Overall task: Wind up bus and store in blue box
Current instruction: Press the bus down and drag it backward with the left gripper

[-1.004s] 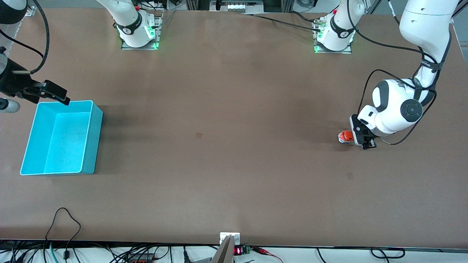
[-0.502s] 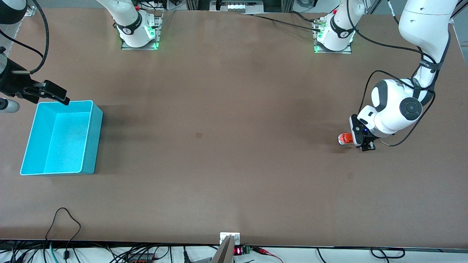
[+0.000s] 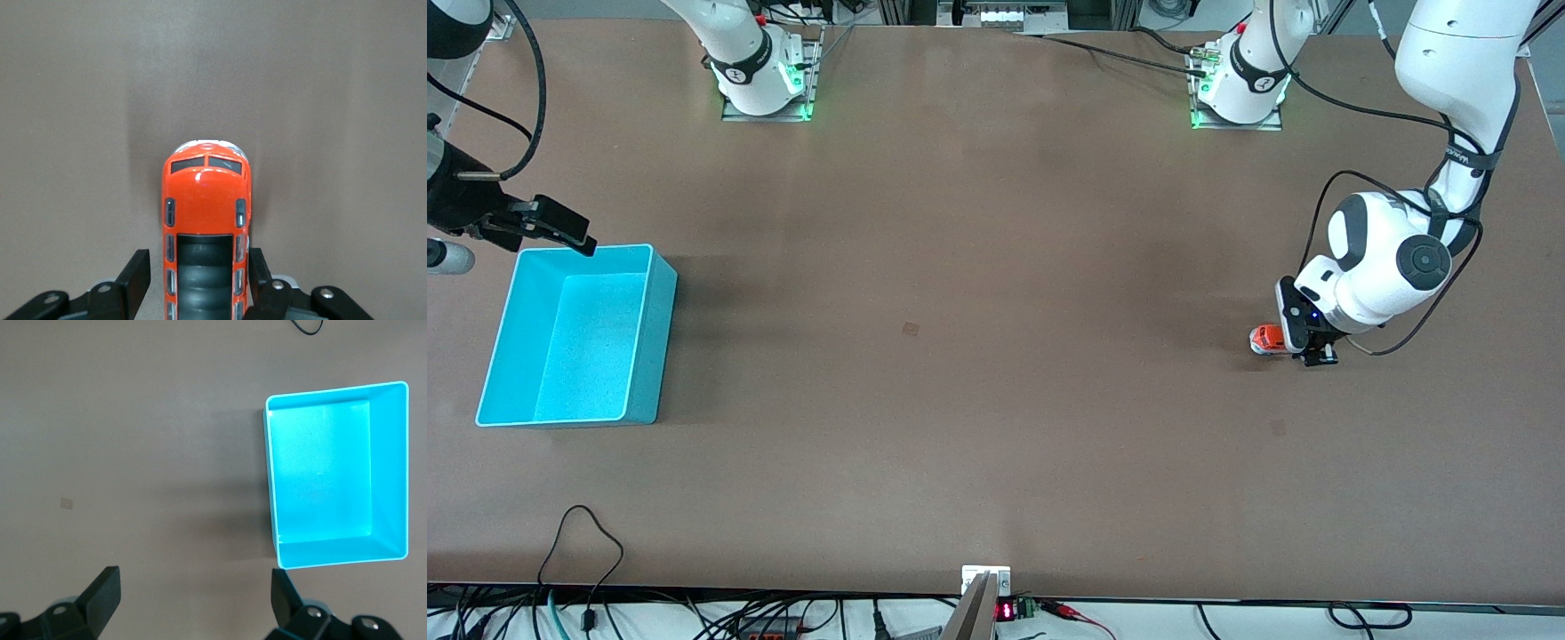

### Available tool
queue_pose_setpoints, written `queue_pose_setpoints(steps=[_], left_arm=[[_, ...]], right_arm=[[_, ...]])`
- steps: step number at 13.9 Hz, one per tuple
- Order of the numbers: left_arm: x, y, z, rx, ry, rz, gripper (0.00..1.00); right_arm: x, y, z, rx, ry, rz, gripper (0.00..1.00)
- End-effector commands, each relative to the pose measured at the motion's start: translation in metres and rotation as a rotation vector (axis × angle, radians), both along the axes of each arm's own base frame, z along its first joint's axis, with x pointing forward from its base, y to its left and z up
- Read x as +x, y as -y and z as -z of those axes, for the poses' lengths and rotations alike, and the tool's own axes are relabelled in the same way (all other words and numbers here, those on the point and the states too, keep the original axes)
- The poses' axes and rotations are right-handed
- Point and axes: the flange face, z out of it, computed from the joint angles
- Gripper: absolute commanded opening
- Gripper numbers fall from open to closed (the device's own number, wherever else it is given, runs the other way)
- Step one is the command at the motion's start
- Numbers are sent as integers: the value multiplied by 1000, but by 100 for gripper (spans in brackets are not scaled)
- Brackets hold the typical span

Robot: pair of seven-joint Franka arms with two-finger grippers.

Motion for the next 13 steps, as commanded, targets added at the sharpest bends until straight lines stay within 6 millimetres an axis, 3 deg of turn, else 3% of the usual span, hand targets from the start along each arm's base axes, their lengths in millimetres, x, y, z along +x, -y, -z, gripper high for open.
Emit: queue_pose_setpoints(steps=[1, 10, 13], left_arm=[[-5, -1, -4, 6, 10, 25, 44], [-17, 1, -5, 3, -45, 24, 26], [-18, 1, 0, 1, -68, 18, 26]], right_arm=[[-4, 2, -2, 6, -8, 10, 100], [-4, 5, -2, 6, -8, 15, 100], [-4, 5, -2, 6, -8, 15, 100]])
